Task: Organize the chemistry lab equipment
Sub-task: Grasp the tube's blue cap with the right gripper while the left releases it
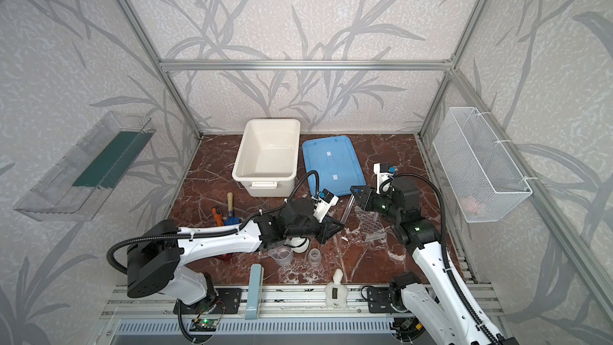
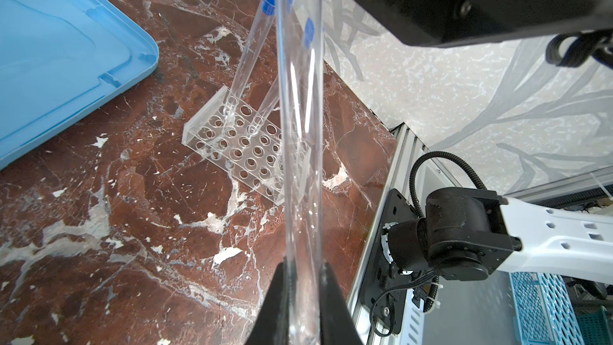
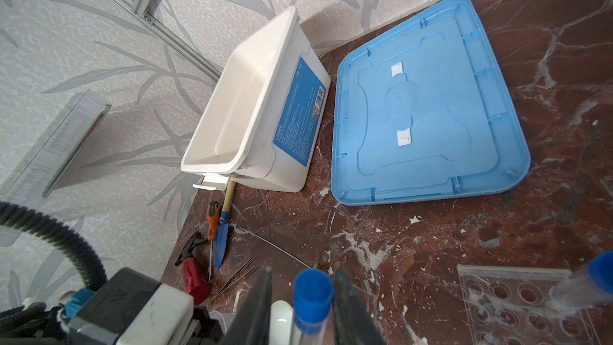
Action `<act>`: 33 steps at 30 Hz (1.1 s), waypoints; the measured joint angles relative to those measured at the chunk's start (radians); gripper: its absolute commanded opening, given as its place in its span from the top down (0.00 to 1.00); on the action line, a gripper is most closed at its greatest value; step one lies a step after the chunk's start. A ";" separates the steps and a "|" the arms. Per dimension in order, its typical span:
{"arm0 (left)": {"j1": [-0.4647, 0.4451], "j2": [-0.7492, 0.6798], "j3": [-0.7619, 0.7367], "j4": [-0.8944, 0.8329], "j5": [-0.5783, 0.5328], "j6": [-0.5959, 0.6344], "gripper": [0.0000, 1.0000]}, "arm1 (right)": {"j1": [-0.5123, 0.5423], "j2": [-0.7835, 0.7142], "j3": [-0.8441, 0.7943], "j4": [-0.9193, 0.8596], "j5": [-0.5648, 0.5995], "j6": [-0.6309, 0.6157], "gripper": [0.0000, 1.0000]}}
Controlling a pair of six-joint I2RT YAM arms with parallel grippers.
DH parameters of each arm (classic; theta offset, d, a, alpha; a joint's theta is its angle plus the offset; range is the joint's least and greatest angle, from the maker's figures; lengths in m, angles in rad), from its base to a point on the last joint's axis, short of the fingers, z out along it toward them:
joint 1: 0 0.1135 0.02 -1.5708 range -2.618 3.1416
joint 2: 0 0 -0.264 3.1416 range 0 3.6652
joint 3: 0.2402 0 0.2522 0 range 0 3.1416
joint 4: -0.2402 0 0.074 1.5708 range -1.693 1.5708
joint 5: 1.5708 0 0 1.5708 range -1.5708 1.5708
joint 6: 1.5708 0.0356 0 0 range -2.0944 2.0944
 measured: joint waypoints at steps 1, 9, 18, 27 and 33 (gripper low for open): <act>0.000 0.000 0.000 0.002 0.000 0.000 0.86 | 0.000 0.002 0.000 0.001 -0.004 0.005 0.71; 0.000 0.000 0.000 0.001 -0.001 0.006 0.86 | 0.000 0.029 -0.013 0.016 -0.041 0.023 0.76; 0.000 0.000 0.000 -0.010 -0.004 0.007 0.83 | 0.000 0.032 -0.031 0.038 -0.051 0.043 0.84; 0.000 0.001 0.011 -0.024 -0.008 0.014 0.01 | 0.000 0.018 -0.047 0.048 -0.046 0.042 0.84; 0.000 0.002 0.021 -0.031 -0.007 0.006 0.01 | 0.000 -0.065 -0.082 0.058 0.019 -0.019 0.87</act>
